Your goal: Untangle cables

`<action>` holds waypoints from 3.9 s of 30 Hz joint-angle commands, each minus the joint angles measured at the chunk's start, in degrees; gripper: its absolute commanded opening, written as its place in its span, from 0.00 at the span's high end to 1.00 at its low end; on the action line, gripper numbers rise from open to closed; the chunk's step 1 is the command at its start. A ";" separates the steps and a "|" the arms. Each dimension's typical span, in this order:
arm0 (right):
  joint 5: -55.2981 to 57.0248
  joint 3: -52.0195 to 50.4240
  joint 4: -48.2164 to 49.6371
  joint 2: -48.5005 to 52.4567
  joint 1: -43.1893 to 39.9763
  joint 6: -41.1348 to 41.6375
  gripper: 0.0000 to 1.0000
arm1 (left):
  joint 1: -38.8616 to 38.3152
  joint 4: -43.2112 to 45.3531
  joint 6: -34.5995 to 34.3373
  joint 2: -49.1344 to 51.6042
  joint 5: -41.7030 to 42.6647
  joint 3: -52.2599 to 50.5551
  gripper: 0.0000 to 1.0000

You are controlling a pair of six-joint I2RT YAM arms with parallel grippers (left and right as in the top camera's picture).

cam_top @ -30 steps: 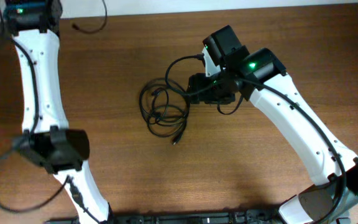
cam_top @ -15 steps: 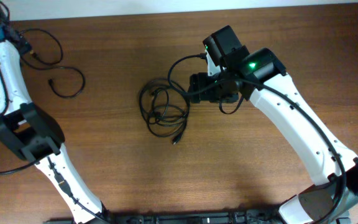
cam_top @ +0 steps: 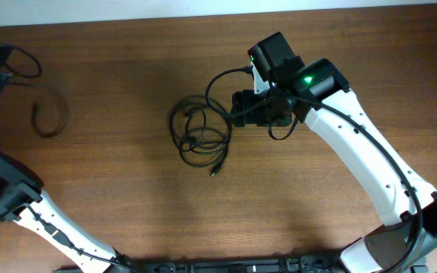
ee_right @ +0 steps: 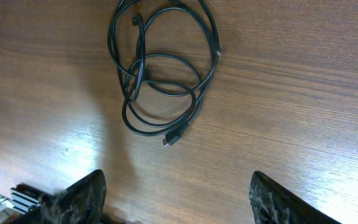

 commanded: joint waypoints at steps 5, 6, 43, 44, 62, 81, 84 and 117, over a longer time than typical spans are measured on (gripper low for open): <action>0.87 0.07 -1.27 0.39 0.37 -0.02 0.28 | -6.27 -20.72 -8.02 0.31 -63.39 0.52 0.01; 0.87 0.07 -1.29 0.39 0.37 -0.02 0.28 | -6.71 -21.57 -8.00 0.31 -63.36 0.52 0.08; 1.36 0.04 -0.15 0.39 0.37 -0.04 0.28 | -15.96 -19.10 12.50 10.91 -53.13 0.15 0.85; 1.36 0.04 0.07 0.39 0.37 -0.04 0.28 | -16.11 -17.38 12.50 10.91 -53.13 0.15 0.99; 0.90 -0.22 -0.39 5.79 0.37 -0.02 0.27 | -20.61 3.96 16.81 11.87 -55.28 20.46 0.25; 10.14 -0.22 -6.64 5.79 -17.79 -0.04 0.02 | -41.86 -42.53 27.58 9.70 -21.20 18.08 0.01; 10.14 -0.22 -6.64 5.79 -17.79 -0.02 0.02 | -47.58 -42.56 17.05 9.09 -36.13 18.05 0.01; 10.14 -0.22 -6.62 5.79 -17.79 -0.02 0.02 | -62.86 -13.70 -2.47 -24.15 -49.51 -43.78 0.66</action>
